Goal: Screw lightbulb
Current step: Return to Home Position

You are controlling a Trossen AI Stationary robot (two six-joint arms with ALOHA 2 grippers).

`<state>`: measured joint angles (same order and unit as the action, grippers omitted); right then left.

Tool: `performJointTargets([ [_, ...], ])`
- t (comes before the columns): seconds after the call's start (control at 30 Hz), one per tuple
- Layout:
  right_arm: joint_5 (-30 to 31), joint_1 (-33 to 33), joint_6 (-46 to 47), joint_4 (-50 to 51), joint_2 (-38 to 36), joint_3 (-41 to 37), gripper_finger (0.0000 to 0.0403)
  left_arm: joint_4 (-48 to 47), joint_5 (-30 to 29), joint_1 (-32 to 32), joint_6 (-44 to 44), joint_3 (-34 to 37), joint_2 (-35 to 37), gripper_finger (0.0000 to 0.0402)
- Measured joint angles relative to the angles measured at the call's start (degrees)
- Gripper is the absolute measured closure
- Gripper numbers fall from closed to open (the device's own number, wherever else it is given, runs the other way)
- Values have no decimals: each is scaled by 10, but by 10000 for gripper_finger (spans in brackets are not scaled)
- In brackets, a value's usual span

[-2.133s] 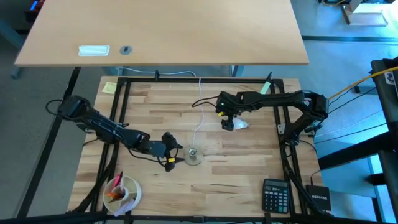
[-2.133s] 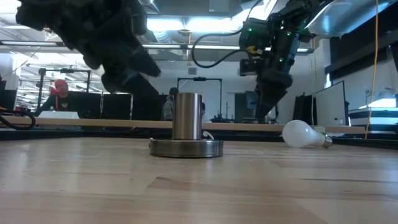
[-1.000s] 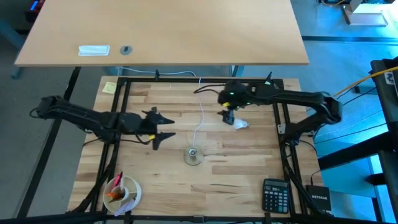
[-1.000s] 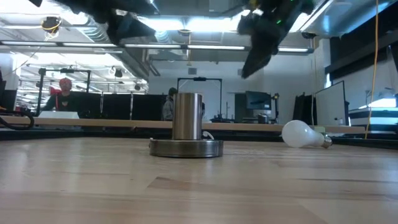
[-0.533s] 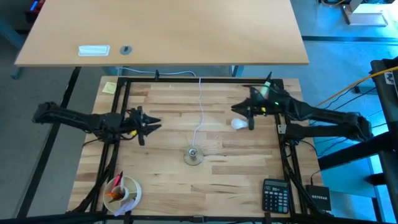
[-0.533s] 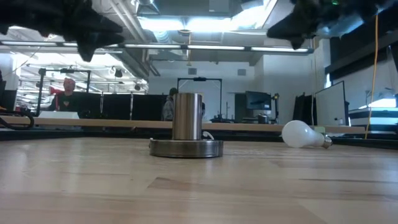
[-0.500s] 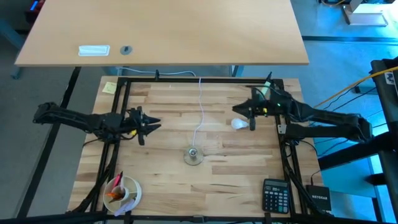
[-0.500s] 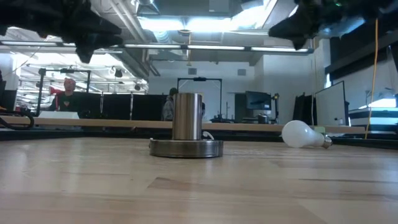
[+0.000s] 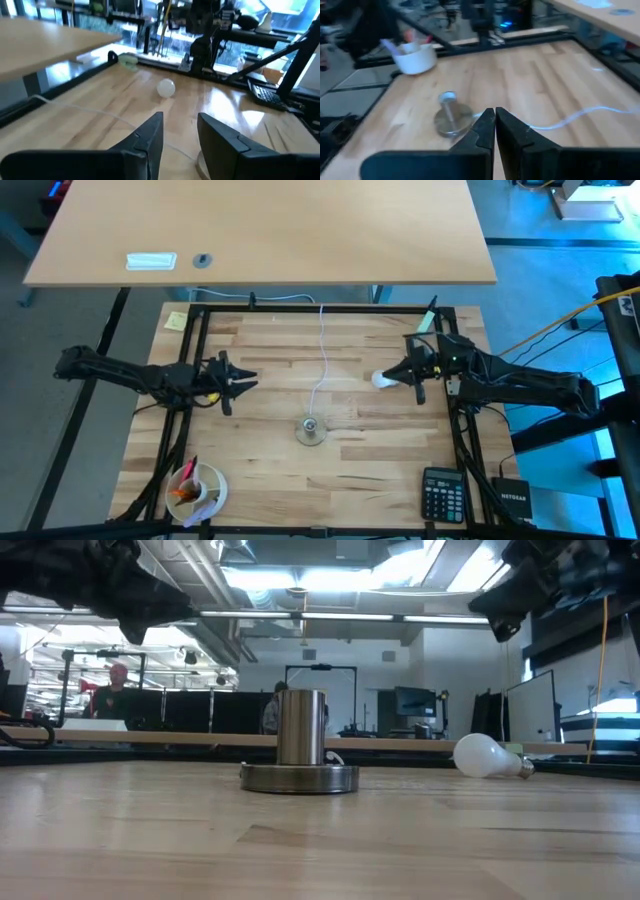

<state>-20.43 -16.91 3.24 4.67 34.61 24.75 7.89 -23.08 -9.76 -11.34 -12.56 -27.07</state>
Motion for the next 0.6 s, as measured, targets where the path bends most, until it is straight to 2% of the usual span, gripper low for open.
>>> performJointTargets([
  [0.07, -22, 0, 0, -26, 0, -17, 384, 39, 0, 1, 18, 23, 10, 290],
  [0.23, -6, 0, 14, -51, -13, -61, 384, 92, 2, 0, 29, 83, 42, 290],
  [0.6, 34, 0, 28, -54, -80, -115, 384, 79, 4, 0, 52, 120, 118, 290],
])
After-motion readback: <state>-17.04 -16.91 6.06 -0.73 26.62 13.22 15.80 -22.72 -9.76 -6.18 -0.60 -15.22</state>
